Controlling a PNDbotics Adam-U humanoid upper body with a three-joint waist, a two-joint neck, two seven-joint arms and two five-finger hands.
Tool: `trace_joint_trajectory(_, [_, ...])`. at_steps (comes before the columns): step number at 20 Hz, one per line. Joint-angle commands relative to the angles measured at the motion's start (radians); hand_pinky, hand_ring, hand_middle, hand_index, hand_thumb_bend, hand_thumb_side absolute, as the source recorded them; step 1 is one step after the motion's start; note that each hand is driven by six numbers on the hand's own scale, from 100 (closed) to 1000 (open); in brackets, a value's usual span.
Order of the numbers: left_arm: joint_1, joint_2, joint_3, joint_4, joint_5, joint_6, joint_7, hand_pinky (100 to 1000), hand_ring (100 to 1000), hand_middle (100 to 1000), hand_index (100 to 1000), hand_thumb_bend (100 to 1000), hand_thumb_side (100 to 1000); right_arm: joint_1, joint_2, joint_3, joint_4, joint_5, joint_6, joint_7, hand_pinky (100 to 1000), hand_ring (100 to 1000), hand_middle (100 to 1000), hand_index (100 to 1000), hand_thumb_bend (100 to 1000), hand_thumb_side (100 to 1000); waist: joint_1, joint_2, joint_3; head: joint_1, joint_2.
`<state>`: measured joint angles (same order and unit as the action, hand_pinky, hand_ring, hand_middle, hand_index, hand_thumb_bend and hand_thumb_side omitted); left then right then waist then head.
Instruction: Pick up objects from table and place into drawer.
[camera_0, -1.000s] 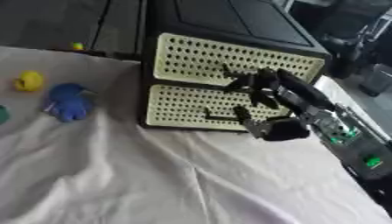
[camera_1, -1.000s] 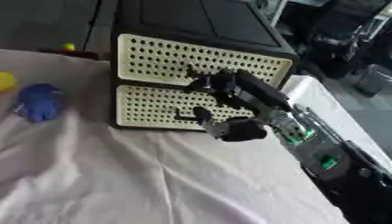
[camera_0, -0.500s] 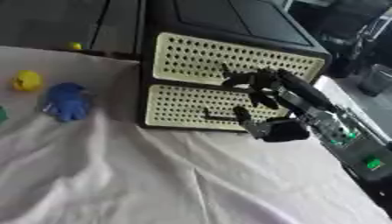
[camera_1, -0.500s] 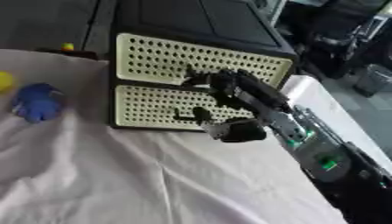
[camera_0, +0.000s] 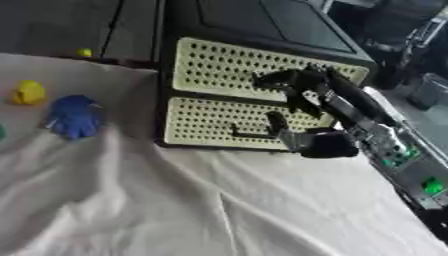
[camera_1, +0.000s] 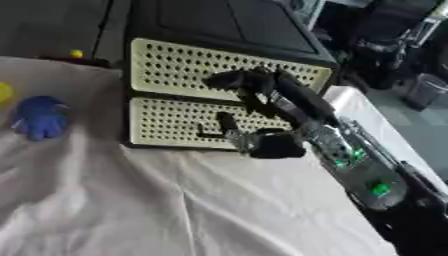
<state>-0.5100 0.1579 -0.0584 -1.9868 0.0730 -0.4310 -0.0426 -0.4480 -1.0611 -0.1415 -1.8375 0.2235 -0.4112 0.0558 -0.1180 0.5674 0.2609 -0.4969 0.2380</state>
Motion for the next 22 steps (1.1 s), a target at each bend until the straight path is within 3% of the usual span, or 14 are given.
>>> trace_joint_trajectory(1, [-0.007, 0.002, 0.000, -0.013, 0.001, -0.002, -0.003, 556, 559, 661, 855, 190, 962, -0.005, -0.047, -0.012, 0.034, 0.021, -0.012, 0.013, 319, 100, 100, 890, 100, 214, 0.005, -0.019, 0.000, -0.010, -0.019])
trace_joint_trajectory(12, [-0.003, 0.001, -0.001, -0.013, 0.000, 0.001, -0.005, 556, 557, 661, 856, 190, 968, 0.006, -0.061, -0.022, 0.058, 0.047, -0.038, -0.016, 315, 100, 100, 898, 100, 206, 0.006, -0.011, -0.002, -0.017, -0.030])
trace_joint_trajectory(22, [0.002, 0.003, -0.002, -0.013, 0.002, 0.008, -0.007, 557, 557, 660, 855, 190, 968, 0.025, -0.075, -0.032, 0.050, 0.046, -0.041, -0.064, 310, 100, 100, 890, 100, 202, -0.001, -0.023, -0.005, -0.022, -0.031])
